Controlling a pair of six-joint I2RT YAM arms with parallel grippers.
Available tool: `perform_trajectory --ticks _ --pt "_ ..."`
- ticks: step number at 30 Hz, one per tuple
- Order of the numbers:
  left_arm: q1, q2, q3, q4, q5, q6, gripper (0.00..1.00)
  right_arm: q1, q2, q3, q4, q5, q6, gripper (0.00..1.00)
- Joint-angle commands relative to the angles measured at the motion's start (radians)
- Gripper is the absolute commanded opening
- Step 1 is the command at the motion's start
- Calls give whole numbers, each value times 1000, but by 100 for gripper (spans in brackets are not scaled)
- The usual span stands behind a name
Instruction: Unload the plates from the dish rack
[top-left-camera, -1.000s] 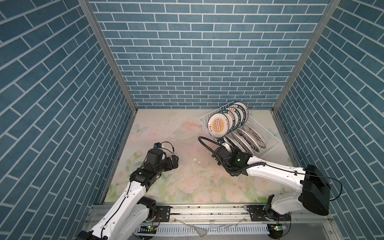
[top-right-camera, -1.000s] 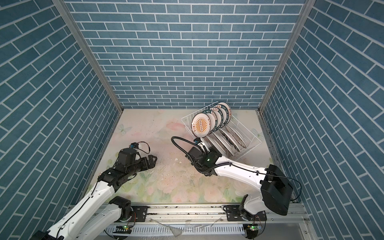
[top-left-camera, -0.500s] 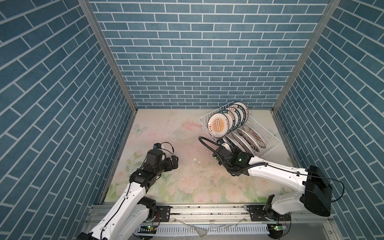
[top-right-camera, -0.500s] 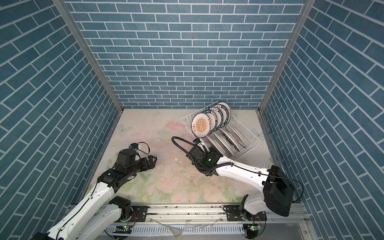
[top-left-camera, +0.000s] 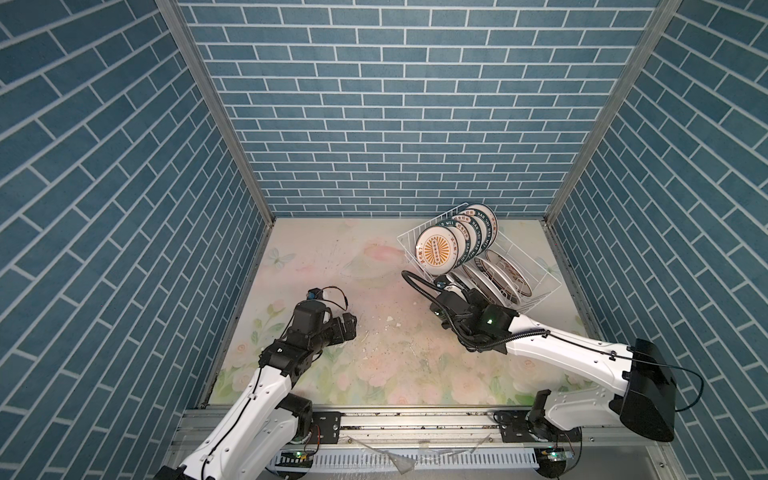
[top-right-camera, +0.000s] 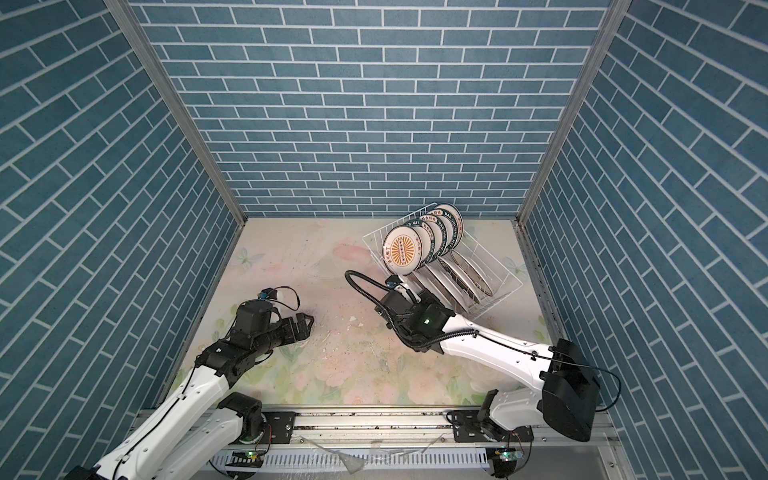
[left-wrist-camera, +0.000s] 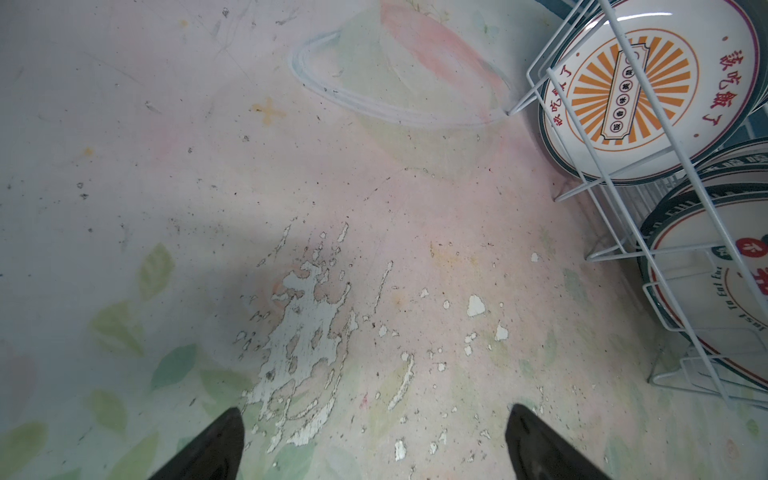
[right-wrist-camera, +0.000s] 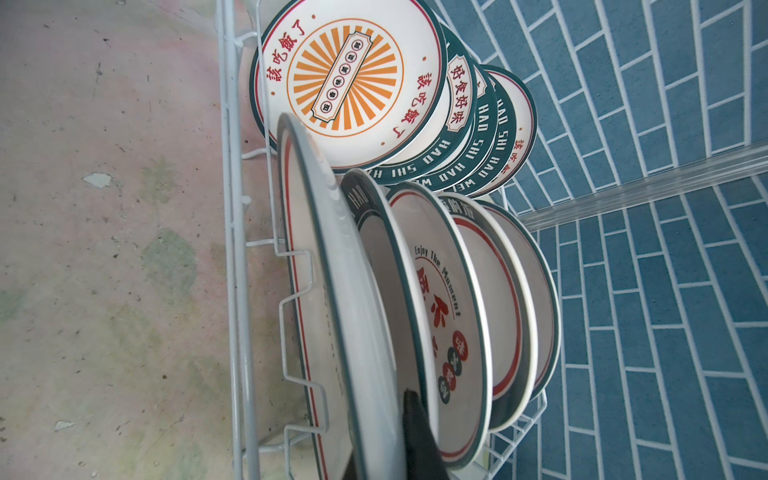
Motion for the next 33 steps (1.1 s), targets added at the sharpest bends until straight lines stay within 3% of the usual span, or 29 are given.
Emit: perform_trajectory --ticks 1,12,24,33 --pt "-3 -3 -17 15 0 0 99 18 -40 64 1 -4 -18 0" --pt "-4 27 -7 38 -9 -25 99 40 -77 117 -5 29 -71 0" --pt "-3 13 9 26 -11 -26 99 123 -99 154 85 194 -205 0" --pt "-3 -6 9 15 -14 -25 99 156 -137 173 128 153 -222 0"
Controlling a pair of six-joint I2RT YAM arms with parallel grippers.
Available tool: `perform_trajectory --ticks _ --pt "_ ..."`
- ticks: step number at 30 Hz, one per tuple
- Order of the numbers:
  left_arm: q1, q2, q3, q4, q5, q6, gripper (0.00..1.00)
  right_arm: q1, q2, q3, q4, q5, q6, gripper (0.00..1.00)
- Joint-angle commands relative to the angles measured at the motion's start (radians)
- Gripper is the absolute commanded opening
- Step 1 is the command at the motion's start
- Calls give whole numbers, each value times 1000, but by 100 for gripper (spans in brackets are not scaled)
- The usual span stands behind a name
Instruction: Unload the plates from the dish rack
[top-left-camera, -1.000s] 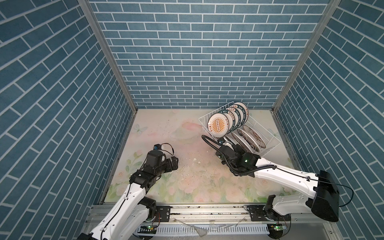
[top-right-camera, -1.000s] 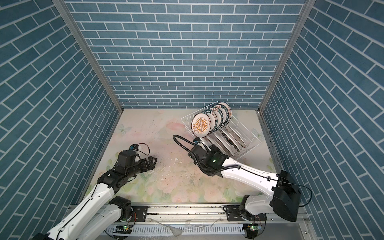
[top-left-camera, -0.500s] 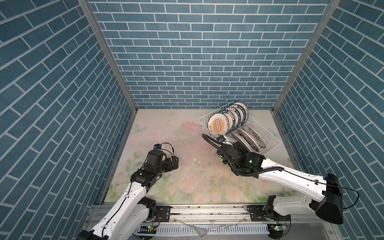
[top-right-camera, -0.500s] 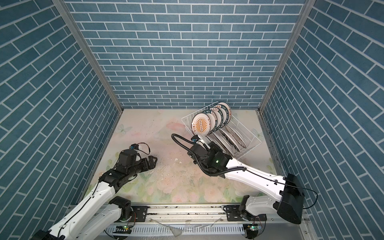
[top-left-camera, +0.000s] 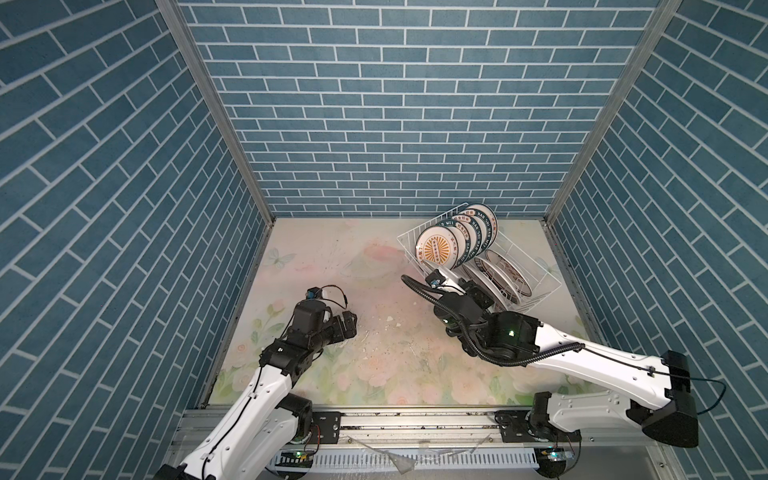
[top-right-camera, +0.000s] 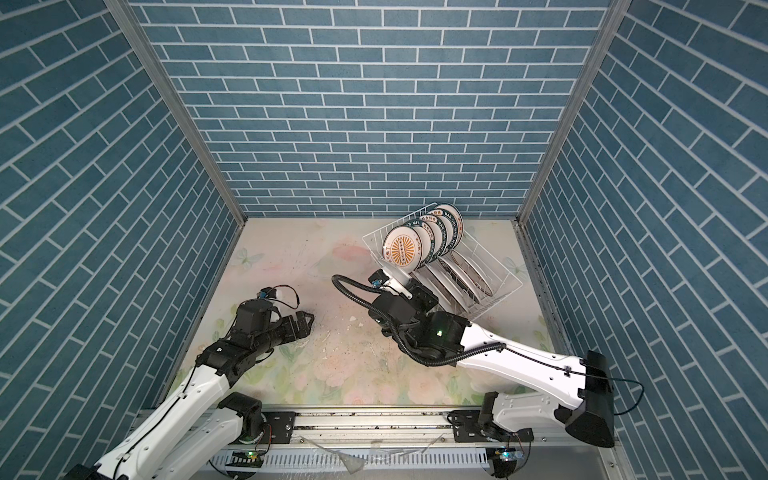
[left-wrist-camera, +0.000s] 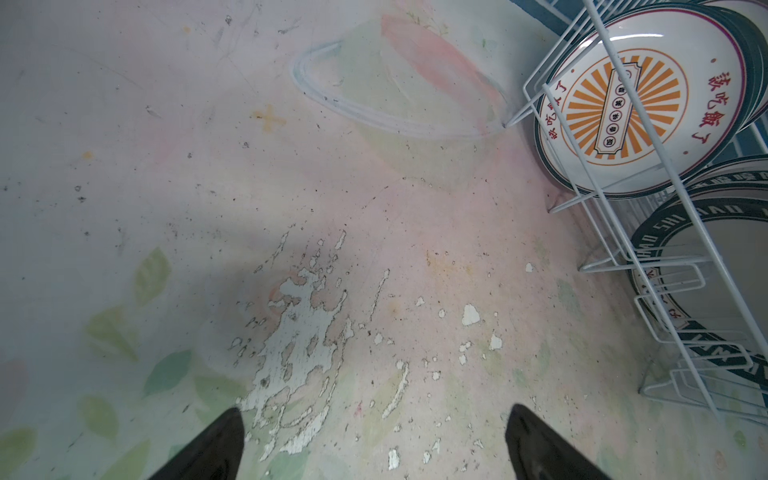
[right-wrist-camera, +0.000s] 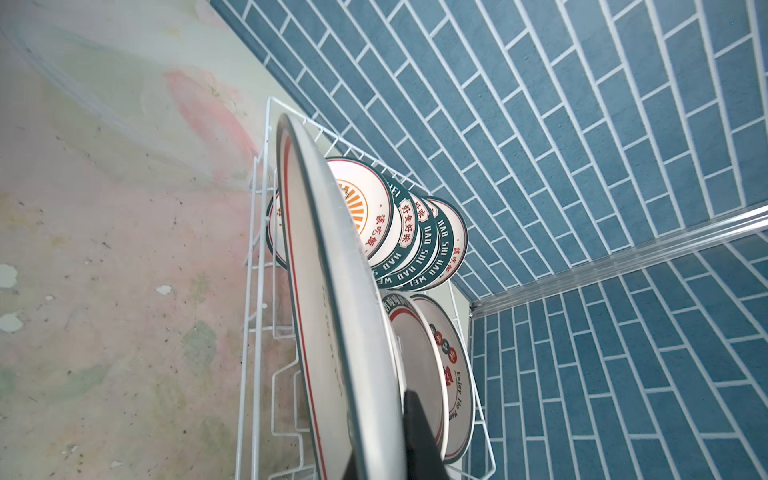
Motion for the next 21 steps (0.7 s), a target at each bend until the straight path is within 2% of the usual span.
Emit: perform_trajectory --ticks 1,5,10,14,17,21 --pt "-3 -11 8 -9 -10 0 99 4 -24 45 46 31 -18 0" --pt "-3 -18 9 -15 -10 1 99 9 -61 34 85 -4 -11 0" --pt "-3 -47 5 -15 -6 -5 99 10 -203 -57 255 -141 18 0" --pt "-4 -69 17 -23 1 -8 99 -7 -318 -132 371 -244 129 0" --pt "-3 -86 28 -29 17 -14 99 -14 -356 -175 430 -266 209 0" --pt "-3 -116 2 23 69 -43 99 -40 -386 -255 505 -338 376 0"
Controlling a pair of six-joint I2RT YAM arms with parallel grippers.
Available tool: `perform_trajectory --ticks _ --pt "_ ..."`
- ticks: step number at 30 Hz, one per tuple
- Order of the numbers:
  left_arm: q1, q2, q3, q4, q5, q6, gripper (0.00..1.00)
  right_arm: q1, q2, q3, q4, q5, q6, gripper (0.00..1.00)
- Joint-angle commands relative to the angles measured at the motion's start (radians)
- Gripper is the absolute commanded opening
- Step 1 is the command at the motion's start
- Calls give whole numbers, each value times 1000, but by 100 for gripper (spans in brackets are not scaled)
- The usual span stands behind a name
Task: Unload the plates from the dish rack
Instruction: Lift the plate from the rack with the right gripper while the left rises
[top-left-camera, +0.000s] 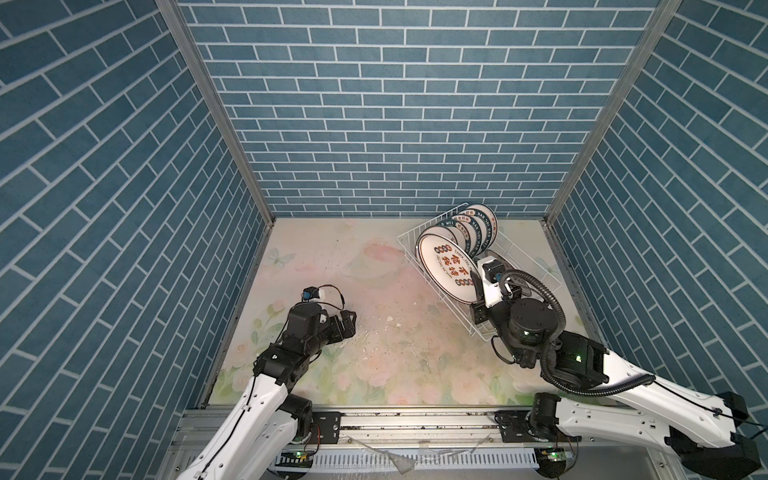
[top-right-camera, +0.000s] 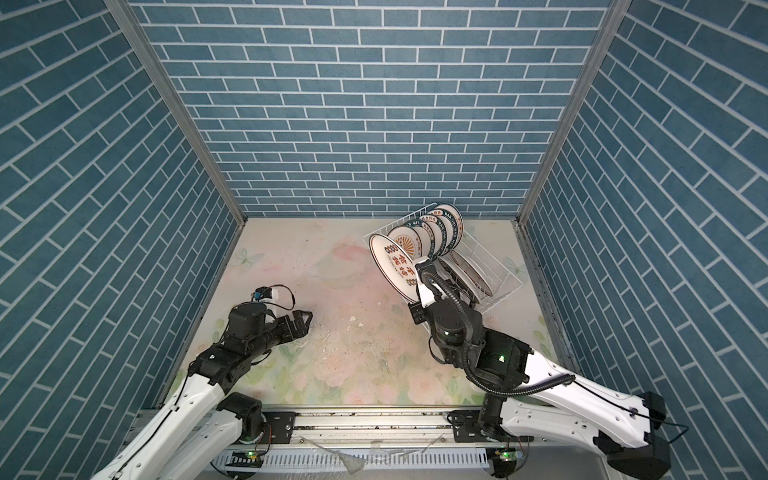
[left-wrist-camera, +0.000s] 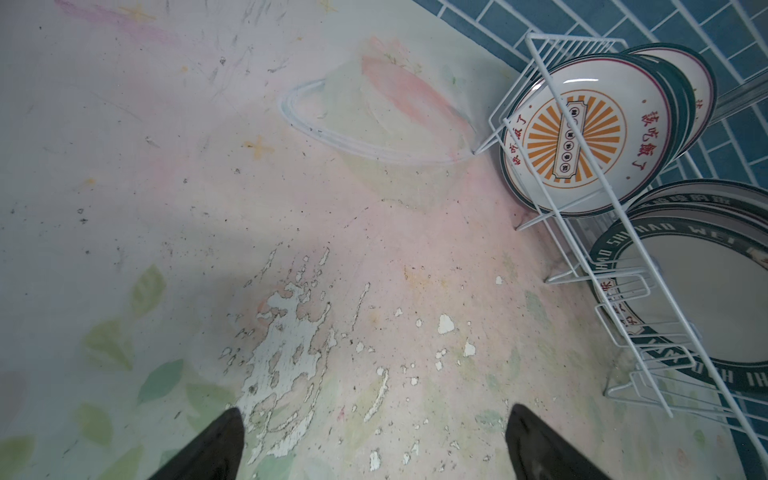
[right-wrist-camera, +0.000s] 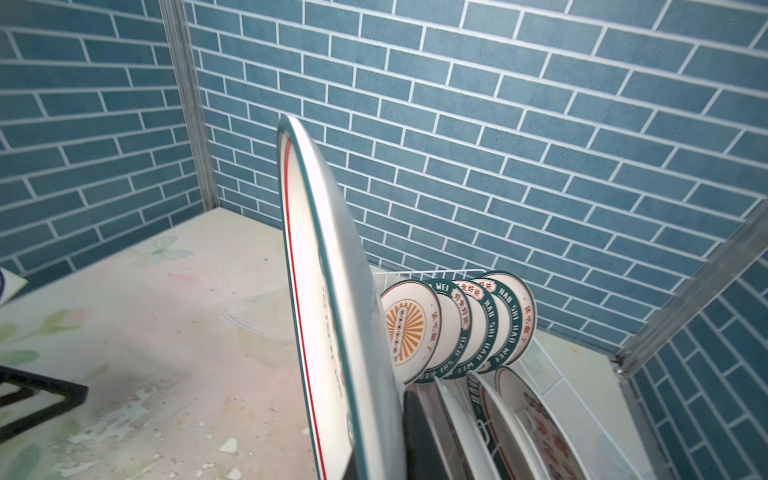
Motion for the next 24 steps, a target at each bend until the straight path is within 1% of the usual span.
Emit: perform_trajectory --ticks 1,4,6,9,12,15,18,24 --pt "-3 -21 -4 38 48 -26 99 -23 -16 -69 141 -81 207 0" --pt "-3 -59 -14 56 64 -32 99 -64 4 -99 158 -140 321 0" --pt "-3 -76 -26 81 80 -34 99 -111 29 -108 166 -227 412 0" --pt "-3 -116 -59 138 118 -34 99 -179 82 -91 133 -352 551 0" --pt "-3 -157 -94 178 134 -38 99 -235 133 -90 154 -484 653 0" --pt "-4 -170 -112 205 160 -39 99 -278 186 -94 189 -590 728 0" --pt "-3 -150 -119 240 186 -54 99 -313 242 -114 259 -695 793 0" --pt "-4 -54 -151 418 253 -118 99 -335 364 -139 411 -810 875 0"
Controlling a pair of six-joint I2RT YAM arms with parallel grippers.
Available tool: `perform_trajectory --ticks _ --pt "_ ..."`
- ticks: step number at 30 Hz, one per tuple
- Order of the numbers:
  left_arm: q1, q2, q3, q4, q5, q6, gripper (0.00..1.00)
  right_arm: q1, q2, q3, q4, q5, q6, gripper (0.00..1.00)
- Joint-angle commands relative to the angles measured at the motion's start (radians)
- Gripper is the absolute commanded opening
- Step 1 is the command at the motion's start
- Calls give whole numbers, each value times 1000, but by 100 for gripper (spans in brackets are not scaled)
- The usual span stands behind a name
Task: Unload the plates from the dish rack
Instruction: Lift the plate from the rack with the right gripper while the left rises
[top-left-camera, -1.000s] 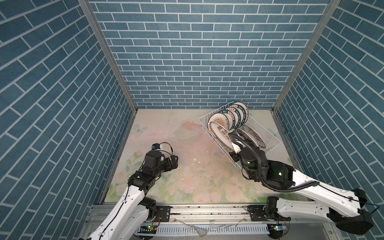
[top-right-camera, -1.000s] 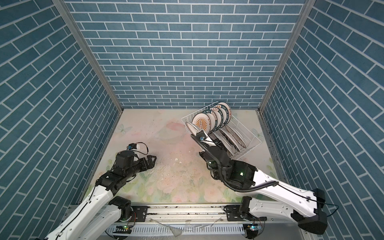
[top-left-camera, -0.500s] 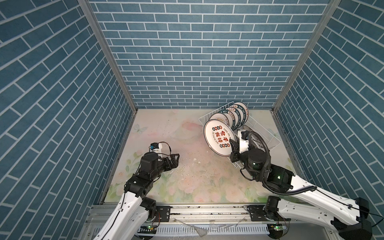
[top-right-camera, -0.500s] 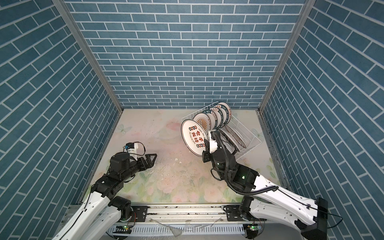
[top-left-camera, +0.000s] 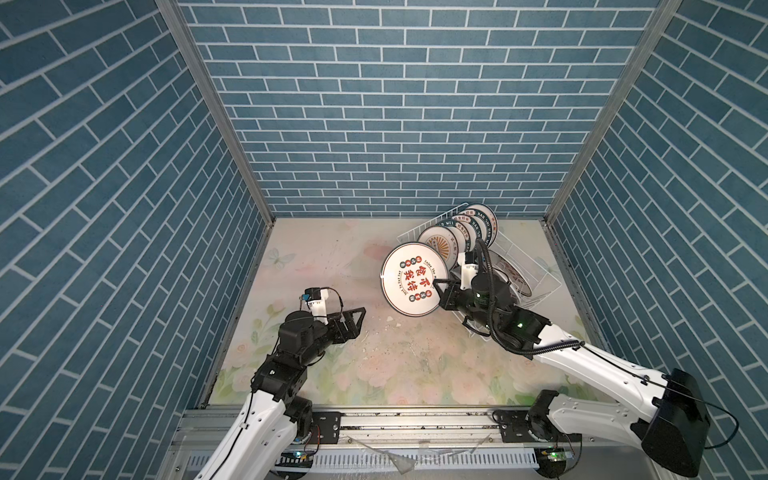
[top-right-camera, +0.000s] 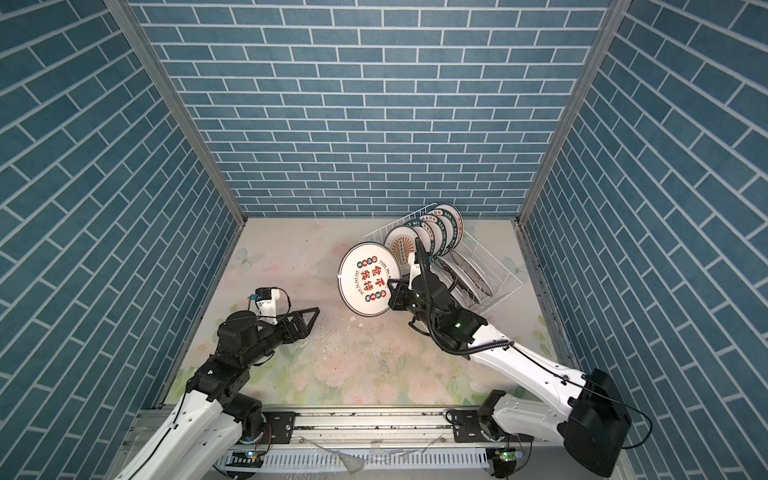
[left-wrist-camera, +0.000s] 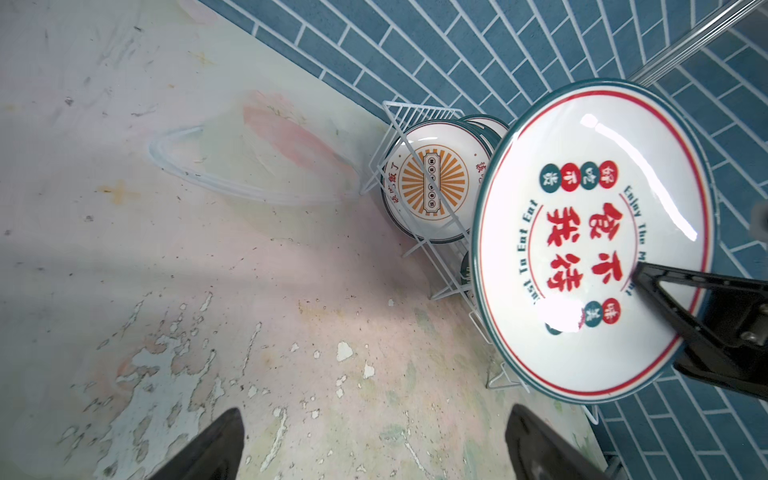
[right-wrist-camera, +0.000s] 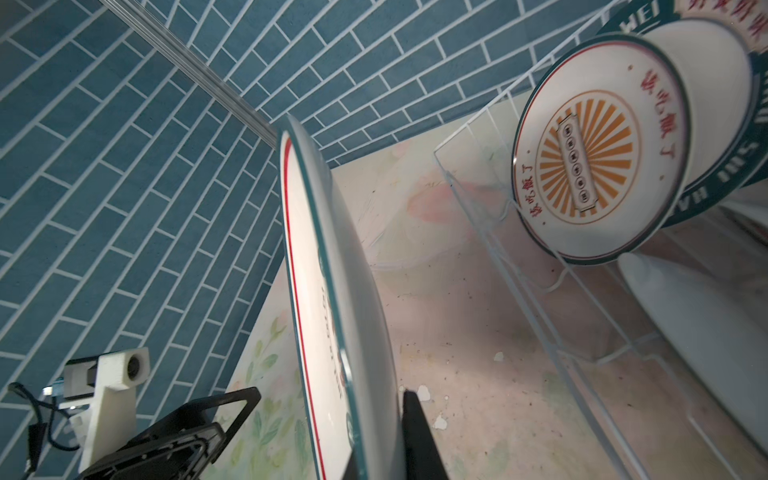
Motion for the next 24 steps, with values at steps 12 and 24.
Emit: perform_trajectory --ticks 12,24 --pt "-2 106 -66 271 26 -49 99 -22 258 -61 495 -336 279 0" --pt "5 255 -59 437 64 -80 70 -23 370 -85 639 -387 319 0"
